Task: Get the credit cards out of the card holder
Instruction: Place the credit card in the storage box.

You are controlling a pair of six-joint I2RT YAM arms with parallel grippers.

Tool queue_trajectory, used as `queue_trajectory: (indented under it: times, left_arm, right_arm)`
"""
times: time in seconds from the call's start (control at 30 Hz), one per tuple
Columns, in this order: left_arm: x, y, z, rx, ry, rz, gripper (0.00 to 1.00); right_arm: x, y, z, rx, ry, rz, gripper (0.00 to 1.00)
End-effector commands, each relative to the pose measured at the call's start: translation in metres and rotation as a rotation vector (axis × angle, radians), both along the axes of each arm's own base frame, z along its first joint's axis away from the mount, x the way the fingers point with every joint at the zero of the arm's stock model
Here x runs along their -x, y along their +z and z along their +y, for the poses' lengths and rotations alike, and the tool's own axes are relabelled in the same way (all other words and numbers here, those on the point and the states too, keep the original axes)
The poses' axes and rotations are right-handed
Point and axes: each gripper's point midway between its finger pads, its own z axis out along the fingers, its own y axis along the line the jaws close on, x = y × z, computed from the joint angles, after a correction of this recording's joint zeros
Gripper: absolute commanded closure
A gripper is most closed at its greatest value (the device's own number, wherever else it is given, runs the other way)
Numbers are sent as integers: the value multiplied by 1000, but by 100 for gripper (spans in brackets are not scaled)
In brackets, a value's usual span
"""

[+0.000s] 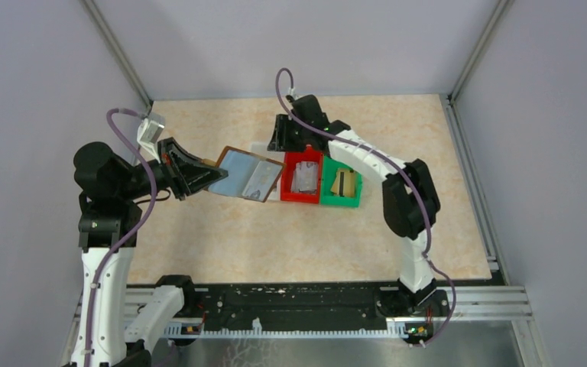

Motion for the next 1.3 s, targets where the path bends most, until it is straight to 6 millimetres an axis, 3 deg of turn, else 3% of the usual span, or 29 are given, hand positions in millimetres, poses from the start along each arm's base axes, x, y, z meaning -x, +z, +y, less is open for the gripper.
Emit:
queue_trajectory:
  times: [0.0,0.07,0.17,0.33,0.43,0.5,0.7,1.0,1.27]
  left_arm:
    - [4,7,-2,9,-29,-39,100]
    - [3,6,-2,14,-36,-30,100]
    - [3,5,-3,20,-52,-14,100]
    - [7,5,-6,34,-96,3,100]
    - [10,3,-7,36,-120,16,100]
    - [12,3,-7,40,-140,26,100]
    - [18,-4,-9,39,-214,76,100]
    - [27,-19,-9,10,-286,85,100]
    - [39,-24,-8,-9,-359,51,100]
  right_arm:
    - [10,109,-15,-111,-9,-234,48]
    - [23,139,-27,-151,1,-295,40]
    - [46,169,-45,-233,36,-346,28]
    - [92,206,-75,-411,135,-405,13]
    - [128,226,-77,-515,256,-450,2]
    - [154,237,-74,-599,357,-447,1]
    - [202,257,-65,-684,569,-505,1]
    - [240,270,-25,-584,876,-549,1]
    - [268,251,4,-474,1045,-546,1]
